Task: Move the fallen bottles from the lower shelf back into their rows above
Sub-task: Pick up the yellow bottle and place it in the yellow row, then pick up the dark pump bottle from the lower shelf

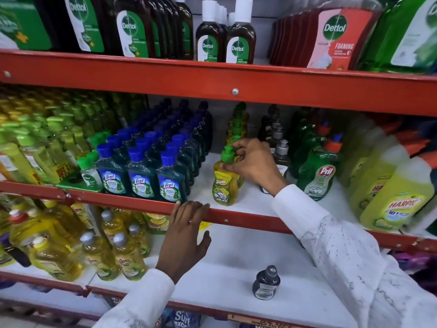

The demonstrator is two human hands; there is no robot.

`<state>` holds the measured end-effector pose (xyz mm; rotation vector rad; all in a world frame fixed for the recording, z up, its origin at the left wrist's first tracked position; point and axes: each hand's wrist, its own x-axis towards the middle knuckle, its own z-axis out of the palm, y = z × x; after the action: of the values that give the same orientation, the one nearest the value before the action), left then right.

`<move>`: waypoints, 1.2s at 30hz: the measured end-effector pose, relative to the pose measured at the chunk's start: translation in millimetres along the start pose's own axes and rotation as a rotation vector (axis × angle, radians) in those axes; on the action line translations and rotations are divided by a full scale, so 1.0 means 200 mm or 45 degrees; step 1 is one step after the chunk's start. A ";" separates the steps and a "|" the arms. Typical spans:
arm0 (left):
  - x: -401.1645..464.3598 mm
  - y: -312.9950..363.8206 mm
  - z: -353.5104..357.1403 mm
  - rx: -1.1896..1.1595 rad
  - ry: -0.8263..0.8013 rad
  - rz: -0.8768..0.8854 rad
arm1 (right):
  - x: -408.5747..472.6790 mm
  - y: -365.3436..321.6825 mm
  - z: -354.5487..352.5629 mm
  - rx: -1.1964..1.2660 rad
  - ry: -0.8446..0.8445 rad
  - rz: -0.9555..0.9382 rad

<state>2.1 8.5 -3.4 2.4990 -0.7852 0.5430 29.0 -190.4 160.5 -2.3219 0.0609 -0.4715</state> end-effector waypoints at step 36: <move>0.02 0.39 0.20 0.141 -0.007 0.112 | -0.80 0.82 -0.04 -0.168 -0.231 0.201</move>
<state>-33.0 -70.5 -10.1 2.5769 -0.8931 0.6258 -106.8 -284.0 2.0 -2.4556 0.1909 -0.1816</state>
